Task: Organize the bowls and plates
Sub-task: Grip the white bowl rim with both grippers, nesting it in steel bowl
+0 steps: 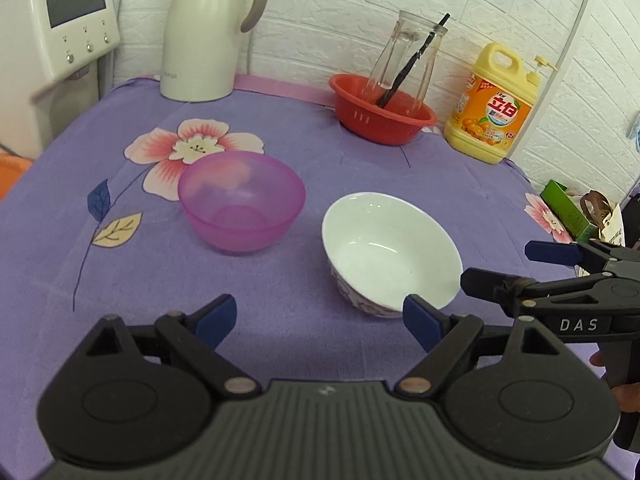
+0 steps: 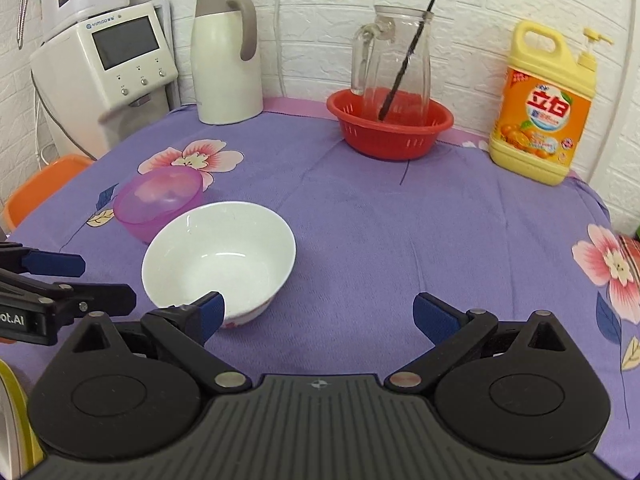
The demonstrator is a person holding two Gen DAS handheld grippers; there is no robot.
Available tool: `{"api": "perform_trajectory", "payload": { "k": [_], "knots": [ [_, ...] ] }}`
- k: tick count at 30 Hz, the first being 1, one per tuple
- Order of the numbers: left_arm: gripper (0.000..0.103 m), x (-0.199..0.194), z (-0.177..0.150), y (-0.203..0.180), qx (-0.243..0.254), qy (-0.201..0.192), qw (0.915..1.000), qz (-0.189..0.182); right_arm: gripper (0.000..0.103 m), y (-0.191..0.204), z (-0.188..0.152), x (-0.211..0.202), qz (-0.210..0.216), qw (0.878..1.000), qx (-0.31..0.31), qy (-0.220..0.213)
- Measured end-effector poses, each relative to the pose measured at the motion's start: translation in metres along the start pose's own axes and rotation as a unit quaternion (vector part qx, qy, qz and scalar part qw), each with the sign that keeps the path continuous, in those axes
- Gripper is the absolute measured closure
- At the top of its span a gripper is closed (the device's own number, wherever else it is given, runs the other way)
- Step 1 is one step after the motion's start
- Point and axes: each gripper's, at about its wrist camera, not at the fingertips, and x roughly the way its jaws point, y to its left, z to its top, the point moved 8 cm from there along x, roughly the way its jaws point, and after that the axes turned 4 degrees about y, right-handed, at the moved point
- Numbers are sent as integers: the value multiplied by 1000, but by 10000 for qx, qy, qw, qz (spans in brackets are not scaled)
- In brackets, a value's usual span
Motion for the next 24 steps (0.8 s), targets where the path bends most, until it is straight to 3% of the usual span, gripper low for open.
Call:
{"api": "perform_trajectory", "payload": {
  "k": [7,13,16,21,24],
  "knots": [
    [18,8,4,2,-112,52,9999,-59,0,1,10,11,131,9999,-73,-22],
    [18,7,20,8,-881,-171,9952,-388,0,2,18,21,266,9994,-222,26],
    [21,18,27,3,-1077,-52,9930,-482,0,1,18,30,276,9993,-229,73],
    [44,47,26,-6,-1258,384,9893,-625,0,6,16,50,386,9988,-222,226],
    [45,57,26,-2,-1315,436,9893,-458,0,8,15,61,322,9984,-309,336]
  ]
}}
